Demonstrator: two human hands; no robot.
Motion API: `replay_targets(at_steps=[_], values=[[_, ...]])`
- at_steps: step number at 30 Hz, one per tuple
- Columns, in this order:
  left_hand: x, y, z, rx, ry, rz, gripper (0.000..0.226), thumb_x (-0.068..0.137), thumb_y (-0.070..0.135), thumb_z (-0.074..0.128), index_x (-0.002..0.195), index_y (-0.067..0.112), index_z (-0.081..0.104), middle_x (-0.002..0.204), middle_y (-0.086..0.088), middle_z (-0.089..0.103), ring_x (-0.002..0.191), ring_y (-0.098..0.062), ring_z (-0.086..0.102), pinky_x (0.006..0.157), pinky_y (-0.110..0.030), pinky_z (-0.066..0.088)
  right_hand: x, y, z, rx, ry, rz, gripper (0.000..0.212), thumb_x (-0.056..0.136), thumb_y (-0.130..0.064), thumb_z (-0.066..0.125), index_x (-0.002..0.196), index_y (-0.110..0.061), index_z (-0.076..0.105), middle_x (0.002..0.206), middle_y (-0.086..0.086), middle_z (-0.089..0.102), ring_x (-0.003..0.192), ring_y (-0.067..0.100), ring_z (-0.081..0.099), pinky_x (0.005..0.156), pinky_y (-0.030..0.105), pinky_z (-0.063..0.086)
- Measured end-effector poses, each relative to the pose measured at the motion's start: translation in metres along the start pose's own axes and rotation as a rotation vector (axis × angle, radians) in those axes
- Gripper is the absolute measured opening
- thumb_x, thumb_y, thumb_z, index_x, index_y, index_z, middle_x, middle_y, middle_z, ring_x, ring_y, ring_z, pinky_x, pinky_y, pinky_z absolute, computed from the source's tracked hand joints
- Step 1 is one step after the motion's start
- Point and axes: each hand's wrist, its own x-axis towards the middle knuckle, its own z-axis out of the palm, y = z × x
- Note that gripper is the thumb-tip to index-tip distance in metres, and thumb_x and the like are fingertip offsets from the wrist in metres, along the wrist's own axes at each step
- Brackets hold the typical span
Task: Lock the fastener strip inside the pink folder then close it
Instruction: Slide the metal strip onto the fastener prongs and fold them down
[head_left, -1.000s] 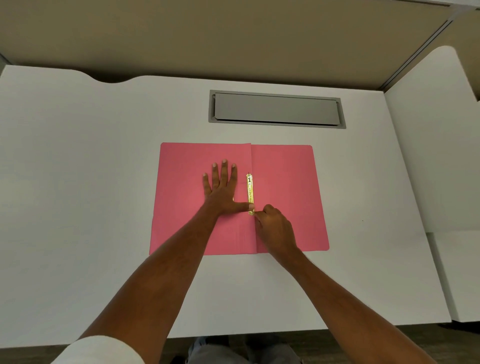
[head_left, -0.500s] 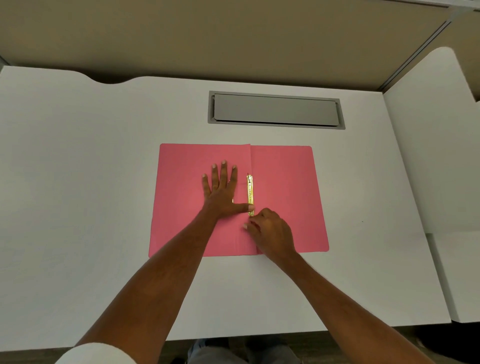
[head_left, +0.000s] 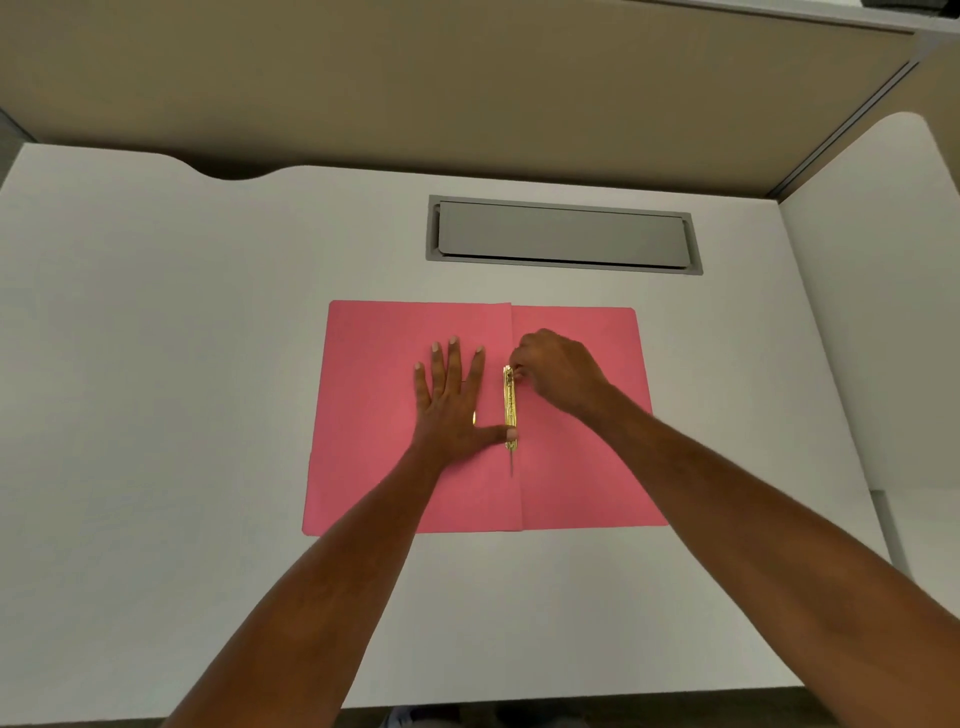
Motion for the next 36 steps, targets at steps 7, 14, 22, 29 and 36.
replay_targets(at_steps=[7, 14, 22, 29, 36], values=[[-0.003, -0.005, 0.010, 0.022, 0.099, 0.085, 0.111, 0.083, 0.088, 0.060, 0.172, 0.037, 0.019, 0.180, -0.014, -0.025, 0.165, -0.044, -0.027, 0.131, -0.070, -0.014, 0.023, 0.008, 0.001, 0.358, -0.073, 0.244, 0.011, 0.090, -0.019, 0.076, 0.096, -0.016, 0.085, 0.096, 0.003, 0.081, 0.091, 0.022, 0.071, 0.075, 0.035, 0.056], [-0.003, -0.007, 0.013, 0.131, 0.086, 0.141, 0.094, 0.090, 0.087, 0.049, 0.170, 0.051, 0.015, 0.182, -0.008, -0.022, 0.165, -0.045, -0.026, 0.128, -0.076, -0.014, 0.037, 0.003, 0.001, 0.355, -0.080, 0.330, 0.010, 0.082, -0.021, 0.088, 0.090, -0.015, 0.085, 0.089, 0.002, 0.080, 0.086, 0.022, 0.072, 0.073, 0.035, 0.059], [-0.003, -0.007, 0.010, 0.104, 0.051, 0.136, 0.092, 0.092, 0.085, 0.050, 0.170, 0.048, 0.019, 0.183, -0.005, -0.019, 0.165, -0.044, -0.028, 0.127, -0.078, -0.014, 0.034, 0.008, 0.006, 0.468, -0.076, 0.417, 0.009, 0.084, -0.016, 0.086, 0.084, -0.008, 0.083, 0.087, 0.006, 0.081, 0.084, 0.025, 0.075, 0.079, 0.043, 0.064], [-0.003, -0.007, 0.010, 0.094, 0.040, 0.138, 0.092, 0.092, 0.085, 0.049, 0.171, 0.048, 0.018, 0.183, -0.004, -0.015, 0.165, -0.043, -0.028, 0.127, -0.077, -0.016, 0.031, 0.005, 0.018, 0.549, 0.039, 0.517, 0.014, 0.085, -0.020, 0.087, 0.090, -0.012, 0.077, 0.090, 0.002, 0.078, 0.085, 0.023, 0.073, 0.075, 0.037, 0.060], [-0.003, -0.006, 0.007, 0.092, 0.028, 0.134, 0.091, 0.093, 0.083, 0.049, 0.170, 0.048, 0.018, 0.183, -0.006, -0.015, 0.166, -0.043, -0.024, 0.127, -0.077, -0.017, 0.012, -0.013, 0.026, 0.438, 0.071, 0.376, 0.032, 0.100, -0.023, 0.069, 0.130, -0.011, 0.064, 0.125, 0.010, 0.067, 0.112, 0.029, 0.063, 0.087, 0.043, 0.058]])
